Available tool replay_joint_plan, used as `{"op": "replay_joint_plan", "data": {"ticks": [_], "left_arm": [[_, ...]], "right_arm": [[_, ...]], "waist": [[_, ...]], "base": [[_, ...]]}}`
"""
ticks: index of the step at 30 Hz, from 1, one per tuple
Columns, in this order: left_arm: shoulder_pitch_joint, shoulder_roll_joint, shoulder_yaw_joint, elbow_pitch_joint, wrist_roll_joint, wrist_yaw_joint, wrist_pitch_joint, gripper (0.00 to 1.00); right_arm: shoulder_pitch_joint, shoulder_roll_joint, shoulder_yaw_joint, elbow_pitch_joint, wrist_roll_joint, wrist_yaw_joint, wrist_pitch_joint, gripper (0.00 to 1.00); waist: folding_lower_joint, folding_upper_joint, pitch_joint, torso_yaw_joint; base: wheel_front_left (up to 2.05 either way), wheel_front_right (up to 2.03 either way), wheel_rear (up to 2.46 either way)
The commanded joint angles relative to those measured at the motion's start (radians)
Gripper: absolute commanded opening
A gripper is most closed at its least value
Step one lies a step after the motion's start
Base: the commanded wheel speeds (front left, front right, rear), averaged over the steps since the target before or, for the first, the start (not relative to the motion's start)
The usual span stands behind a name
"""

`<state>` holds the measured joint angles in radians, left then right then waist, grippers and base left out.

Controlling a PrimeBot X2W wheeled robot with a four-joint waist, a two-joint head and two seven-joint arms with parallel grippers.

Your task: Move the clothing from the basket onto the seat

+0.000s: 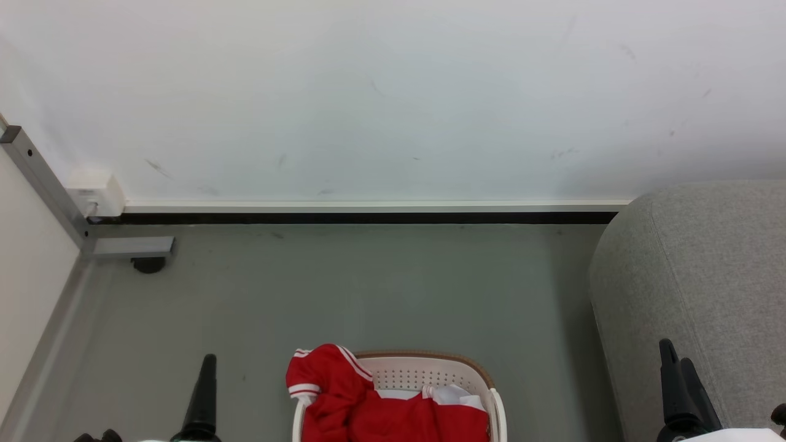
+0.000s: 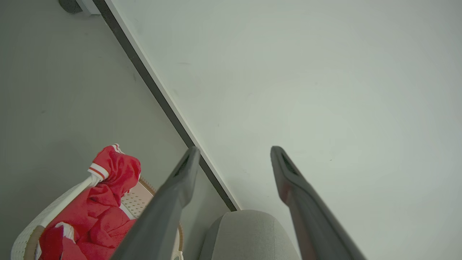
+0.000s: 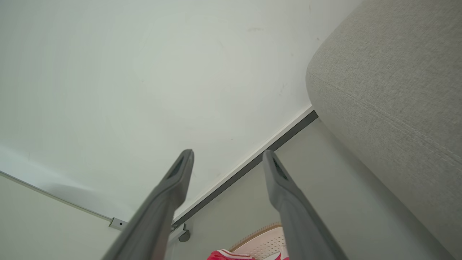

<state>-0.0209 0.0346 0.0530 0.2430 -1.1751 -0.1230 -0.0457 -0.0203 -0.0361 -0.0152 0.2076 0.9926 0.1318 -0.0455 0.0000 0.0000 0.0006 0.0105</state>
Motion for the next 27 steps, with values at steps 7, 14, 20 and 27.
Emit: {"op": "replay_joint_plan", "data": {"ticks": [7, 14, 20, 27], "left_arm": [[0.006, 0.011, -0.011, -0.011, 0.13, -0.005, -0.032, 1.0], [0.015, 0.012, -0.02, -0.02, 0.227, -0.005, -0.056, 1.0], [0.022, 0.013, -0.023, -0.031, 0.316, -0.006, -0.074, 1.0], [0.03, 0.014, -0.032, -0.046, 0.419, -0.007, -0.092, 1.0]], "right_arm": [[0.002, -0.012, 0.015, -0.028, -0.116, -0.001, -0.032, 1.0], [0.01, -0.012, 0.024, -0.038, -0.201, -0.001, -0.055, 1.0], [0.016, -0.013, 0.03, -0.047, -0.268, -0.001, -0.074, 1.0], [0.023, -0.014, 0.031, -0.053, -0.342, -0.001, -0.093, 1.0]], "waist": [[0.0, 0.0, -0.002, 0.002], [0.0, 0.0, -0.003, 0.002], [0.0, 0.0, -0.004, 0.002], [0.0, 0.0, -0.004, 0.001]], "base": [[0.0, 0.0, 0.0], [0.0, 0.0, 0.0], [0.0, 0.0, 0.0], [0.0, 0.0, 0.0]]}}
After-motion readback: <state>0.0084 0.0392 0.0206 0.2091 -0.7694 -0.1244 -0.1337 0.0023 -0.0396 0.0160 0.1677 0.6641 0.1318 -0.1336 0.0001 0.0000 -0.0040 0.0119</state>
